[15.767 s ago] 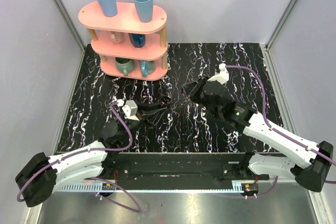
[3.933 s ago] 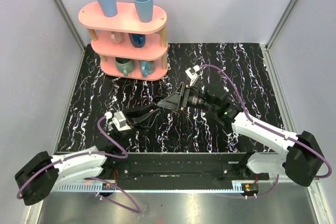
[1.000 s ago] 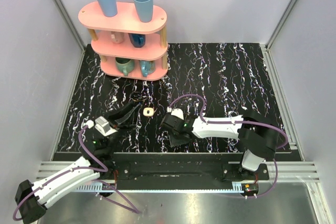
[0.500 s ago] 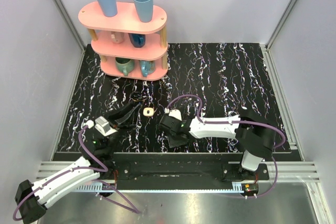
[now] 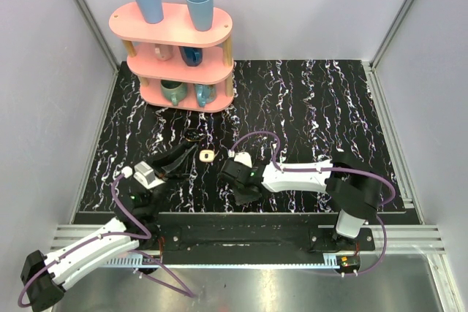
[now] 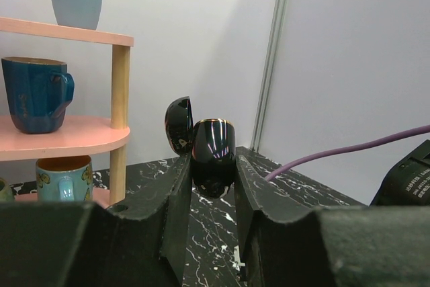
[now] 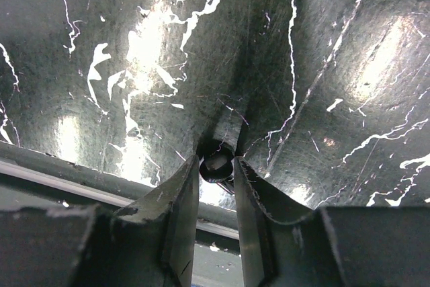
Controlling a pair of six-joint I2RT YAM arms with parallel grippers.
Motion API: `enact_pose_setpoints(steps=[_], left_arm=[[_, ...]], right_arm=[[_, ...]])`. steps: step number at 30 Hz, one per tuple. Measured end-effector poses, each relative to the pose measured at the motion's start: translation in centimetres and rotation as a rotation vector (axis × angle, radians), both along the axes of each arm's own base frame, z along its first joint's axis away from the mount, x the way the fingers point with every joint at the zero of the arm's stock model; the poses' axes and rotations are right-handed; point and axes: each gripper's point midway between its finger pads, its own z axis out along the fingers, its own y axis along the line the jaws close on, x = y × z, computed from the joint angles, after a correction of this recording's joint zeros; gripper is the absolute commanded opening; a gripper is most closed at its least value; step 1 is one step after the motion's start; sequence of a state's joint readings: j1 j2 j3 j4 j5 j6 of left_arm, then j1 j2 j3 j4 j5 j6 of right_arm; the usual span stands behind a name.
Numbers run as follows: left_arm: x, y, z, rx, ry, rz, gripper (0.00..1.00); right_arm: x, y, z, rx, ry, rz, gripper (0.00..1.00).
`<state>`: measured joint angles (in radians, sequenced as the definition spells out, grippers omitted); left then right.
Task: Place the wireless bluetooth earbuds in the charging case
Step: Pick up the earbud from the center of the board.
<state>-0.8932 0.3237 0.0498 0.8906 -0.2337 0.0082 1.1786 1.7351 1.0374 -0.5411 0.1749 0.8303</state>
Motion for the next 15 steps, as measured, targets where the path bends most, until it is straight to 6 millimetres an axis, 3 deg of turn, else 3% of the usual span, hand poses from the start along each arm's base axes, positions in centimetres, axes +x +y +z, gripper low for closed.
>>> enact_pose_setpoints(steps=[5, 6, 7, 15], left_arm=[[0.24, -0.30, -0.55, 0.019, 0.015, 0.000, 0.00], [0.28, -0.36, -0.64, 0.022, 0.018, 0.000, 0.00], [0.32, -0.41, -0.73, 0.025, 0.020, 0.000, 0.00], [0.47, -0.60, -1.04, 0.035, 0.028, -0.001, 0.00]], right_arm=[[-0.01, -0.10, -0.01, -0.005, 0.000, 0.002, 0.31], [0.01, -0.17, -0.03, -0.008, -0.002, 0.003, 0.26], [0.03, -0.20, -0.03, -0.009, -0.003, 0.003, 0.14], [0.70, -0.96, 0.38, -0.040, -0.047, -0.007, 0.08]])
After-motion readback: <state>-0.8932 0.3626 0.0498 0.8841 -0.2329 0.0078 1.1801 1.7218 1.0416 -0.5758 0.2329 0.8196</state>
